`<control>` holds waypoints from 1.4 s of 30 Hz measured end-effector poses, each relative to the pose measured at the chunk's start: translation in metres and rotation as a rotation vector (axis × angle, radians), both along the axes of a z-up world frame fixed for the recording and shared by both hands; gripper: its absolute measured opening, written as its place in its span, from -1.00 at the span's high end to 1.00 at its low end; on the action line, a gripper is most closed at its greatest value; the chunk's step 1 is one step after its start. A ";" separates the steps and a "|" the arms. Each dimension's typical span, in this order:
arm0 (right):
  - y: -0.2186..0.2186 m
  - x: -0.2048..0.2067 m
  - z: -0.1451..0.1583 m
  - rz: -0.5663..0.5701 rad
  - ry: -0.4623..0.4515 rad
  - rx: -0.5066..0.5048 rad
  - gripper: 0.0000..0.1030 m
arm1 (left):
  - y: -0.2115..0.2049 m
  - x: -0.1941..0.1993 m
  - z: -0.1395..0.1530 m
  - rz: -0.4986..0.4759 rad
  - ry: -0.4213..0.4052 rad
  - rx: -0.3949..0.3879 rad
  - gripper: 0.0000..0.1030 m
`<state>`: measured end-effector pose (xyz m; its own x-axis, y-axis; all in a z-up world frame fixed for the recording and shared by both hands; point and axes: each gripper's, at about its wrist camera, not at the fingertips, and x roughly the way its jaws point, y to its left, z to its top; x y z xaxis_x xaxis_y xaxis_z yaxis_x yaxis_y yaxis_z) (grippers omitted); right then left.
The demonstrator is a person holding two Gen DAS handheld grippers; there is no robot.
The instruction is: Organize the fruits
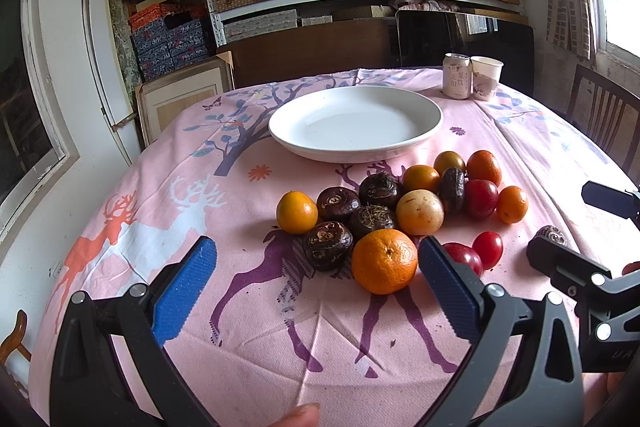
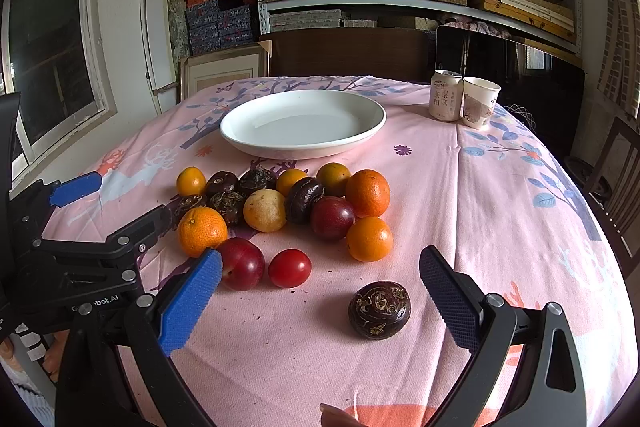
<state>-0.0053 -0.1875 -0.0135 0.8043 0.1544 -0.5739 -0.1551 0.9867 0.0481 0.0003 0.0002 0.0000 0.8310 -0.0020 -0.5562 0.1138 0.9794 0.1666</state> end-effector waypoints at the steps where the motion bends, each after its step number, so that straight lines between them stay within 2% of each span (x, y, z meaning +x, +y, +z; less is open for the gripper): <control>1: 0.000 0.000 0.000 0.000 -0.001 -0.001 -0.93 | 0.000 0.000 0.000 0.000 0.000 0.000 -0.92; 12: 0.000 -0.005 0.004 0.002 -0.020 -0.002 -0.93 | -0.005 -0.005 -0.003 -0.007 -0.022 -0.004 -0.92; 42: 0.000 -0.006 0.005 0.004 -0.023 -0.001 -0.93 | -0.004 -0.006 0.003 -0.013 -0.019 -0.002 -0.92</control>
